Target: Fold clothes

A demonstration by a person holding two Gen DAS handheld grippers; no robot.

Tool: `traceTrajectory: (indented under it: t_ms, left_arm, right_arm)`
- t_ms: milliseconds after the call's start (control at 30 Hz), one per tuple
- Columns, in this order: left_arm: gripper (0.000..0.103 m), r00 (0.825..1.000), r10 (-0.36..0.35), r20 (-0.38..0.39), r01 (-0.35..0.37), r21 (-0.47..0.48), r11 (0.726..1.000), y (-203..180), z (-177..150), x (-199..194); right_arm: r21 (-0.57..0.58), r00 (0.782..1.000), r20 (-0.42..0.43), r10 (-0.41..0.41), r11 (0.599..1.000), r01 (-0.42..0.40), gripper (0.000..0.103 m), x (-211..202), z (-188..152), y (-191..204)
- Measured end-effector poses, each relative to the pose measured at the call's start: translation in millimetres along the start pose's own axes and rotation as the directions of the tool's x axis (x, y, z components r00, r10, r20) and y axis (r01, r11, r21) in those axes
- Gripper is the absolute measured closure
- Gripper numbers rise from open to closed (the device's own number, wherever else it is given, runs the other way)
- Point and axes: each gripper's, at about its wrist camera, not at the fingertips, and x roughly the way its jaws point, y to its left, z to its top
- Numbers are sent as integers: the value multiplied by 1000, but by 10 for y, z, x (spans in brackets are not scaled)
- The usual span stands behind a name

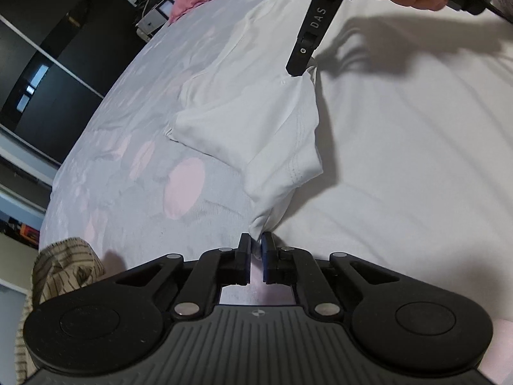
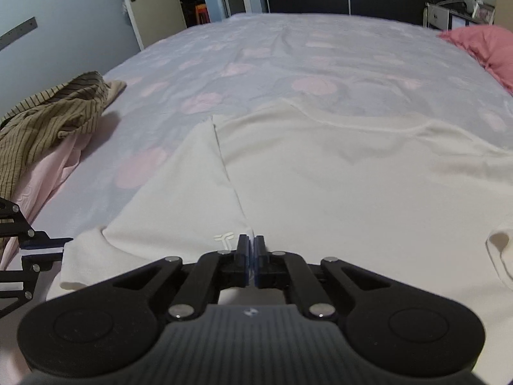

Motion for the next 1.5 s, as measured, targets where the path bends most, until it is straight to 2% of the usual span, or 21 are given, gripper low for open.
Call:
traceTrajectory:
  t_ms: [100, 167, 233, 267, 500, 633, 767, 867, 1033, 1200, 1333, 1500]
  left_arm:
    - [98, 1000, -11, -6, 11, -11, 1000, 40, 6, -33]
    - [96, 999, 3, -37, -3, -22, 1000, 63, 13, -68]
    - [95, 998, 33, -57, -35, -33, 999, 85, -6, -138]
    - [95, 997, 37, -62, -40, -45, 998, 102, -17, -185]
    - [81, 991, 99, -91, -113, -164, 980, 227, 180, -600]
    - [66, 990, 127, -68, -140, -230, 963, 192, 418, -885]
    - [65, 989, 142, -43, -148, -256, 955, 73, 626, -1175]
    - [65, 992, 124, -16, -123, -289, 949, 13, 713, -1364]
    - [65, 994, 103, 20, -90, -351, 932, -77, 831, -1632]
    - [64, 993, 108, 48, -86, -343, 936, -228, 978, -1816]
    - [64, 993, 72, 96, -27, -403, 915, -293, 1064, -1903]
    - [63, 989, 53, 140, 7, -402, 916, -451, 1224, -1938]
  right_arm:
    - [-10, 1000, 2, -1, 1000, 1, 99, -19, -21, -2]
    - [-17, 1000, 5, -5, 1000, 6, 94, -52, -37, -16]
    - [-11, 1000, 18, -26, 1000, 26, 82, -124, -49, -47]
    - [-3, 999, 21, -29, 1000, 29, 80, -161, -42, -65]
    - [19, 998, 43, -46, 999, 46, 73, -610, 52, -149]
    - [27, 996, 47, -77, 997, 76, 69, -962, 39, -254]
    - [70, 994, 28, -109, 992, 106, 69, -1277, 6, -433]
    - [74, 990, 15, -141, 987, 139, 68, -1533, -43, -552]
    - [38, 982, -5, -189, 981, 189, 61, -1969, -202, -710]
    - [17, 974, -47, -220, 975, 221, 59, -2334, -442, -900]
    - [69, 969, -134, -206, 974, 216, 59, -2508, -743, -1147]
    - [110, 958, -235, -162, 975, 192, 59, -2726, -1184, -1380]
